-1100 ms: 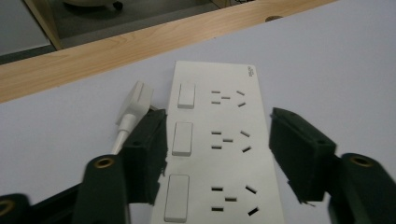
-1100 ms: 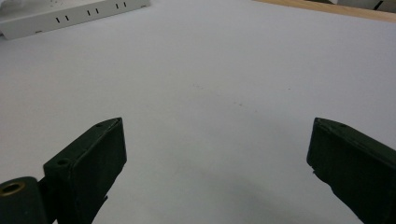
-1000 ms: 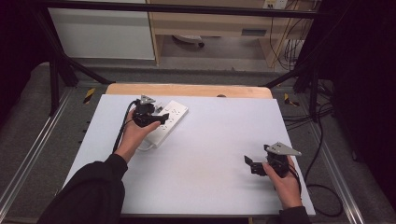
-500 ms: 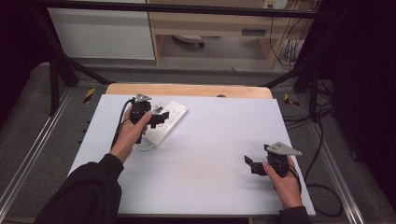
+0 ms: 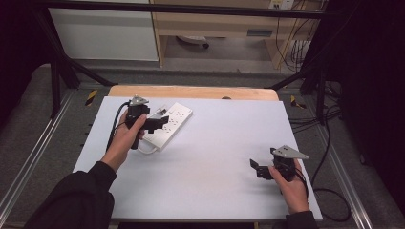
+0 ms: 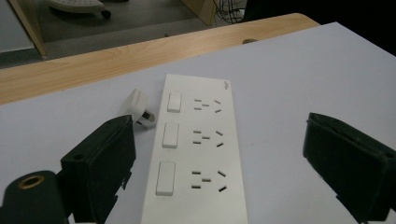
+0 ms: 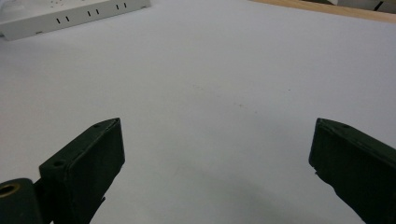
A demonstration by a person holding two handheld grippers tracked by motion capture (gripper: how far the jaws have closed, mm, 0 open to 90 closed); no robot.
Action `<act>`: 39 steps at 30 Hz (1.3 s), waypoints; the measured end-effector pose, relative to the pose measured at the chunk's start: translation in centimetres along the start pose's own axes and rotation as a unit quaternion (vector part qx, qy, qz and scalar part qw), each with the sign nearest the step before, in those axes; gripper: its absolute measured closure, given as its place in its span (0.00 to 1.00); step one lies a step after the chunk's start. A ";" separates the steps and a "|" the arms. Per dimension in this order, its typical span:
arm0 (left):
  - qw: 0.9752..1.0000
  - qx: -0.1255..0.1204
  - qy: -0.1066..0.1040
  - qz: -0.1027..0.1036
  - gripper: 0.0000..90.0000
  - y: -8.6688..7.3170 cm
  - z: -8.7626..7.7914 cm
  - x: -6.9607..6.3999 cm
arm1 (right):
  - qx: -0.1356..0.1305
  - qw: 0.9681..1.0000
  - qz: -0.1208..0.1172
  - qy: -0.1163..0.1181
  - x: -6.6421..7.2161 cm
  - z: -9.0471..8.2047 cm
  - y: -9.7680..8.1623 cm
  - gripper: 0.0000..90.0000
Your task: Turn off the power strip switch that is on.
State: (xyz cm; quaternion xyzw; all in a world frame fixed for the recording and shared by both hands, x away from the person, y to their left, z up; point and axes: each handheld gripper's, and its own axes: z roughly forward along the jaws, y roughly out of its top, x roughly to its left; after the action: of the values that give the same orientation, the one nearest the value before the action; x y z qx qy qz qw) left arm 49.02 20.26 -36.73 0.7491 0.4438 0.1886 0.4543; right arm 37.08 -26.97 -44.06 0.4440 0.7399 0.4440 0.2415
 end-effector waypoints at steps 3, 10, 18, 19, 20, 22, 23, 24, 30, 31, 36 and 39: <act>1.000 -0.001 0.001 0.002 0.10 -0.2 -0.7 0.2 | 0.001 1.000 0.001 0.000 0.0 0.0 0.0 0.04; 1.000 -0.009 0.006 0.005 0.10 -0.6 -2.3 0.4 | 0.003 1.000 0.000 0.000 0.0 0.0 0.0 0.04; 1.000 -0.021 0.004 0.007 0.09 -1.1 -4.5 0.3 | 0.004 1.000 -0.001 0.000 0.1 0.1 0.0 0.04; 1.000 -0.022 0.004 0.007 0.09 -1.2 -4.7 0.3 | 0.004 1.000 -0.001 0.000 0.1 0.1 0.0 0.04; 1.000 -0.026 0.003 0.005 0.09 -1.3 -4.9 0.2 | 0.005 1.000 0.000 0.000 0.1 0.1 0.0 0.04; 1.000 -0.026 0.007 0.004 0.08 -1.6 -5.4 0.1 | 0.004 1.000 -0.001 0.000 0.1 0.1 0.0 0.04; 1.000 -0.026 0.007 0.002 0.08 -1.8 -5.6 0.1 | 0.004 1.000 -0.002 0.001 0.1 0.1 0.0 0.04; 1.000 -0.028 0.005 0.000 0.08 -1.9 -5.9 0.1 | 0.005 1.000 -0.003 0.001 0.1 0.1 0.0 0.04; 0.999 -0.035 0.007 -0.006 0.08 -3.0 -7.2 0.1 | 0.004 1.000 -0.004 0.001 0.1 0.1 0.0 0.04; 0.999 -0.035 0.008 -0.009 0.08 -3.3 -7.4 0.1 | 0.004 1.000 -0.004 0.001 0.1 0.1 0.0 0.04; 0.999 -0.042 0.010 -0.015 0.08 -4.4 -8.5 0.0 | 0.007 1.000 -0.005 0.002 0.1 0.2 0.0 0.04; 0.999 -0.049 0.015 -0.010 0.08 -4.8 -9.3 -0.2 | 0.006 1.000 -0.004 0.002 0.2 0.2 0.0 0.04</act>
State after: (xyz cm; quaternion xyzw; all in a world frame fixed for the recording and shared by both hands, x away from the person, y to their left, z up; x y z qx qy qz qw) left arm 40.23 25.80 -36.00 0.7187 0.4479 0.2167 0.4857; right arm 37.14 -26.74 -44.18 0.4415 0.7451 0.4393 0.2387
